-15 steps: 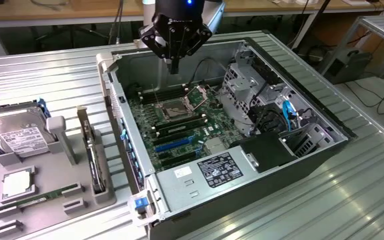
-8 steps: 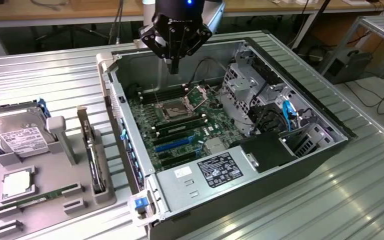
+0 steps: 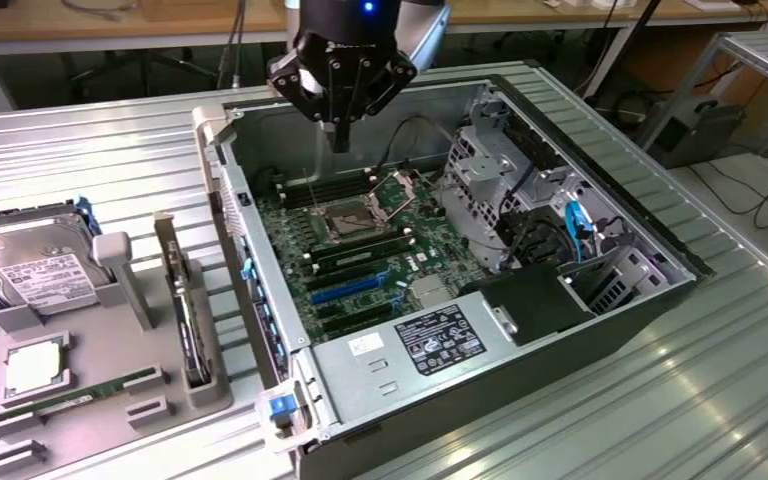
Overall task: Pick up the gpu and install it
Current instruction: 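Reach for the gpu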
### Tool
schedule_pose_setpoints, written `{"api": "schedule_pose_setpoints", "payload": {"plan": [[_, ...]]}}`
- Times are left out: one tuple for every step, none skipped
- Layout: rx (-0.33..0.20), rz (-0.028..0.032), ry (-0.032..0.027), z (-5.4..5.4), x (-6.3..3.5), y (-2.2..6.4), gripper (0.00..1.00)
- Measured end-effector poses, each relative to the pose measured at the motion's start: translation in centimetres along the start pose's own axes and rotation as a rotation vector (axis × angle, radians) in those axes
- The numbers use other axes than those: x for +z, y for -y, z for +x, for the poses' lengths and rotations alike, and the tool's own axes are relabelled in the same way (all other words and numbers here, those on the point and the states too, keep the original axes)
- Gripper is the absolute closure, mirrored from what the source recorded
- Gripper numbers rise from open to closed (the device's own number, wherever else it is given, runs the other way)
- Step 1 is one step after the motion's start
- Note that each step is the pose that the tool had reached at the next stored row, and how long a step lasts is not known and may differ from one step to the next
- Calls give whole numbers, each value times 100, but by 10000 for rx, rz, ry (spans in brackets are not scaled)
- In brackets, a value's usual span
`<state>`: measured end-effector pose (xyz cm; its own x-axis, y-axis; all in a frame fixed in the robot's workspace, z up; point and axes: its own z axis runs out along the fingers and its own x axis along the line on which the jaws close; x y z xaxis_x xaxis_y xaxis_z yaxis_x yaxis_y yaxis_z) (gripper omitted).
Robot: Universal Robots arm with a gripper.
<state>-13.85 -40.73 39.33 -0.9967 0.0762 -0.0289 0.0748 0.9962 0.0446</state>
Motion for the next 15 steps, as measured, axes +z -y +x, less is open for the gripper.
{"api": "schedule_pose_setpoints", "payload": {"plan": [[1, 0, 9, 34, -2, 21, 89], [0, 0, 23, 98, -6, 58, 89], [-2, -2, 43, 176, -10, 105, 89], [-3, -2, 55, 222, -12, 132, 89], [-2, -1, 62, 254, -15, 151, 89], [-2, -3, 71, 289, -16, 172, 89], [-3, -3, 80, 322, -17, 192, 89], [-3, -3, 87, 351, -19, 209, 89], [-3, -2, 94, 383, -22, 227, 89], [-4, -3, 103, 416, -23, 247, 89], [-5, -3, 112, 446, -24, 266, 89], [-6, -3, 121, 478, -26, 284, 89], [-6, -1, 130, 509, -29, 303, 89], [-5, 0, 143, 551, -31, 328, 89], [-6, 1, 159, 597, -33, 354, 89]]}}
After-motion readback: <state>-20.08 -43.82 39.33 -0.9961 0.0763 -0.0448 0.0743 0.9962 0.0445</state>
